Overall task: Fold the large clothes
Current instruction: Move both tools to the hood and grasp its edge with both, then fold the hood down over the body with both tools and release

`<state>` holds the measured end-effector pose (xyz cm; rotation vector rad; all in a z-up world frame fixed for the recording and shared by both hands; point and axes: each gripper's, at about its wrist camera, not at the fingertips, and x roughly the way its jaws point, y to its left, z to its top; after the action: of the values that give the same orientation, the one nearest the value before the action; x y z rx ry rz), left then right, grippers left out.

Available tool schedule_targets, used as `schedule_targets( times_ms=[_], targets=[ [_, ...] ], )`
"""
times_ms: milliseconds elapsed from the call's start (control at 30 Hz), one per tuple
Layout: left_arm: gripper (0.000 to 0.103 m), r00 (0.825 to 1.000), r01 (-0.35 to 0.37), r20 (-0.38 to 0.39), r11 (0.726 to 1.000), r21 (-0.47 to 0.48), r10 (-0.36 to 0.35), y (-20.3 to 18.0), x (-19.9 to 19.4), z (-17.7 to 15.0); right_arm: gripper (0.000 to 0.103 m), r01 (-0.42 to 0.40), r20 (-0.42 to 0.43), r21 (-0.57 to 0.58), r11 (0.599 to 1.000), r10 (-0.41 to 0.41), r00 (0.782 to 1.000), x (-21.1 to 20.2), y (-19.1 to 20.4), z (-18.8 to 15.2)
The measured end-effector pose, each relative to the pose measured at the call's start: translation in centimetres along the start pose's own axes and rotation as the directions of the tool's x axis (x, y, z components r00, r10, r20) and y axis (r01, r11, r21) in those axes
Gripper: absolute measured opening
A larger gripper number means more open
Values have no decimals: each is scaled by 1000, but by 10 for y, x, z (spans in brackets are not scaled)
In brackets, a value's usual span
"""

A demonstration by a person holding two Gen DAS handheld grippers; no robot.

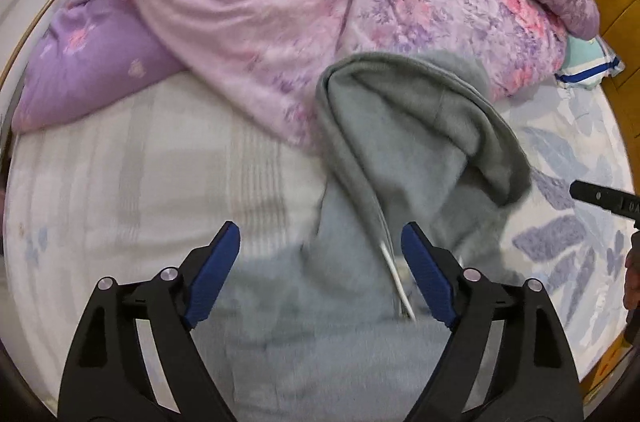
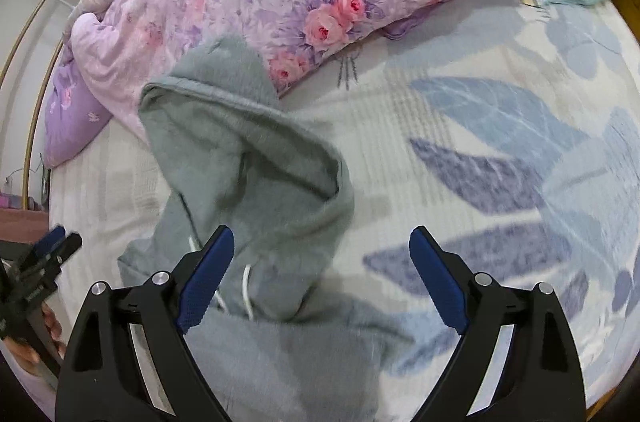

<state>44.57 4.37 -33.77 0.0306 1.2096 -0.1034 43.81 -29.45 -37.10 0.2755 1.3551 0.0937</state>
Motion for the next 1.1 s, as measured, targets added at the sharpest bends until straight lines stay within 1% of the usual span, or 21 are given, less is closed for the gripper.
schedule_targets(
  times_ms=[67, 133, 233, 267, 367, 400, 433, 467, 500, 533, 567, 600, 633, 667, 700, 767, 833, 900, 967, 1033, 1100],
  targets=[
    [84, 1000, -24, -7, 999, 23, 24, -4, 18, 16, 86, 4, -15, -8, 1000, -4, 1000, 17, -3, 8],
    [84, 999, -33, -12, 999, 23, 33, -5, 41, 36, 86, 20, -35, -16, 1000, -21, 999, 37, -5, 16],
    [84, 1000, 0, 13, 1000, 1, 0, -2, 69, 63, 86, 30, -51, -27, 999, -31, 998, 65, -8, 24],
    [84, 1000, -1, 15, 1000, -13, 2, -1, 78, 71, 86, 32, -52, -28, 999, -33, 998, 70, -8, 24],
    [84, 999, 28, 24, 999, -17, -28, -3, 102, 87, 86, 23, -34, -23, 999, -23, 999, 85, -9, 28],
    [84, 999, 28, 26, 999, -17, -28, -5, 110, 91, 84, 20, -30, -21, 1000, -20, 999, 90, -9, 29],
    [84, 999, 37, 23, 999, -14, -37, -6, 118, 94, 80, 19, -28, -20, 1000, -20, 999, 95, -9, 30],
    [83, 998, 60, 16, 998, -14, -60, -7, 130, 98, 78, 18, -30, -20, 1000, -18, 999, 98, -9, 31],
    [69, 997, 76, 5, 997, -19, -75, -7, 139, 99, 70, 12, -28, -19, 1000, -12, 1000, 104, -8, 31],
    [57, 995, 95, -22, 995, -32, -96, -7, 151, 100, 54, 6, -25, -14, 1000, -6, 1000, 106, -8, 30],
    [35, 991, 125, -48, 991, -50, -128, -5, 159, 100, 42, 2, -27, -7, 1000, -2, 1000, 108, -8, 30],
    [23, 982, 178, -52, 980, -88, -183, -2, 163, 99, 21, 2, -29, 15, 1000, -1, 1000, 110, -9, 28],
    [20, 981, 184, -37, 978, -102, -188, 0, 159, 99, 14, 1, -19, 39, 999, 0, 1000, 108, -10, 25],
    [15, 983, 176, -25, 979, -99, -180, 1, 151, 98, 11, -10, -6, 49, 999, 10, 1000, 106, -10, 23],
    [13, 984, 175, -18, 980, -95, -177, 2, 144, 96, 7, -19, 15, 58, 998, 18, 1000, 100, -9, 19],
    [13, 989, 151, 0, 986, -69, -151, 2, 123, 91, 6, -18, 44, 68, 997, 15, 999, 85, -7, 14],
    [13, 990, 139, 19, 990, -40, -138, 3, 101, 86, 6, -55, 99, 66, 996, 49, 994, 59, 0, 7],
    [13, 989, 137, 53, 990, -30, -135, 5, 75, 78, 6, -64, 135, 44, 997, 58, 989, 35, 10, -1],
    [13, 988, 136, 78, 990, -26, -134, 7, 49, 66, 6, -92, 161, 30, 995, 86, 983, 10, 20, -10],
    [13, 987, 123, 106, 992, -23, -120, 8, 18, 46, 6, -126, 185, -14, 992, 127, 974, -19, 36, -26],
    [13, 986, 107, 133, 994, -7, -105, 8, -9, 25, 6, -118, 204, -68, 991, 130, 970, -41, 51, -42]
  ],
)
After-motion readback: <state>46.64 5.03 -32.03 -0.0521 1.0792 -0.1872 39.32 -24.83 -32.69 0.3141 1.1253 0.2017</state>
